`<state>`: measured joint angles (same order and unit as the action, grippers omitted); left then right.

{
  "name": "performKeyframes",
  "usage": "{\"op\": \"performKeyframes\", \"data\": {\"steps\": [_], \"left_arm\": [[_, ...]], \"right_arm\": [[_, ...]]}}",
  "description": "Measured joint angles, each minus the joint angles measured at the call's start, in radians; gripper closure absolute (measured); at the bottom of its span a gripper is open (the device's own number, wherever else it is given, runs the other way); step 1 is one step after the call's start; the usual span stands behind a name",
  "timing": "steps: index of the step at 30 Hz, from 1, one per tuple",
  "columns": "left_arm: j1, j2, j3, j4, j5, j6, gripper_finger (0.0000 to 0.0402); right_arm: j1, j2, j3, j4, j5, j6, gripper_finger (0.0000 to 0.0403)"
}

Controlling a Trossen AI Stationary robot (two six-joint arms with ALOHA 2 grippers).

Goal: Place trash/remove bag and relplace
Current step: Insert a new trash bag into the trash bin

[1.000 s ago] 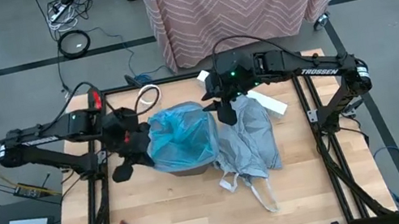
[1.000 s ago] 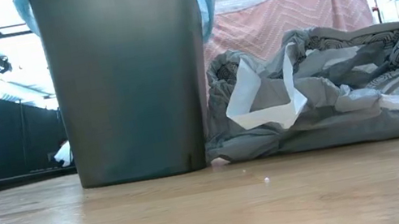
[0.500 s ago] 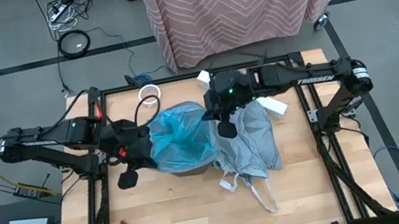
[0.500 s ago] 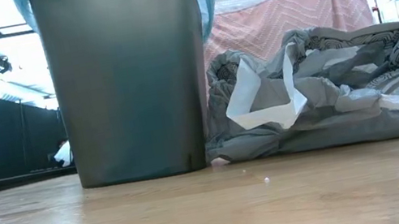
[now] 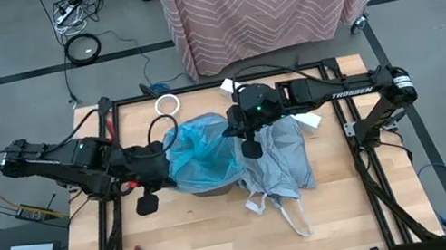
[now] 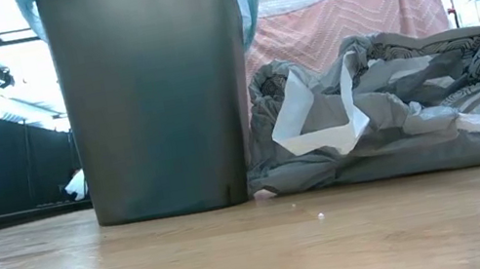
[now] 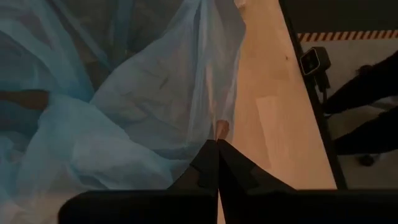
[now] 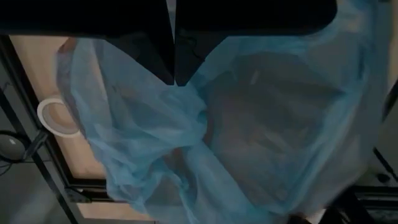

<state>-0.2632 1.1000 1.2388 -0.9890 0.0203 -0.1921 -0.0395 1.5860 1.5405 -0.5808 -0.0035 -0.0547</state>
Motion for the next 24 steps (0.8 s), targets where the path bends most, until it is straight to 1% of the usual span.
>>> {"op": "performKeyframes", "data": {"steps": [8,12,15,18,24], "left_arm": [[-0.06,0.0,0.0,0.001,-0.031,-0.08,0.0398],[-0.089,0.0,0.0,0.001,-0.05,-0.144,0.0398],[-0.123,0.003,0.0,0.001,-0.109,-0.192,0.0398],[-0.151,0.015,0.0,-0.002,-0.157,-0.206,0.0398],[-0.189,0.061,0.0,-0.002,-0.183,-0.234,0.0398]], "right_arm": [[0.009,0.0,-0.099,0.077,-0.013,0.001,0.0403],[0.007,0.001,-0.104,0.092,-0.013,0.0,0.0403],[0.007,0.0,-0.104,0.108,-0.012,-0.015,0.0403],[0.007,0.0,-0.104,0.12,-0.012,-0.026,0.0403],[0.005,0.0,-0.115,0.116,-0.013,-0.028,0.0403]]}}
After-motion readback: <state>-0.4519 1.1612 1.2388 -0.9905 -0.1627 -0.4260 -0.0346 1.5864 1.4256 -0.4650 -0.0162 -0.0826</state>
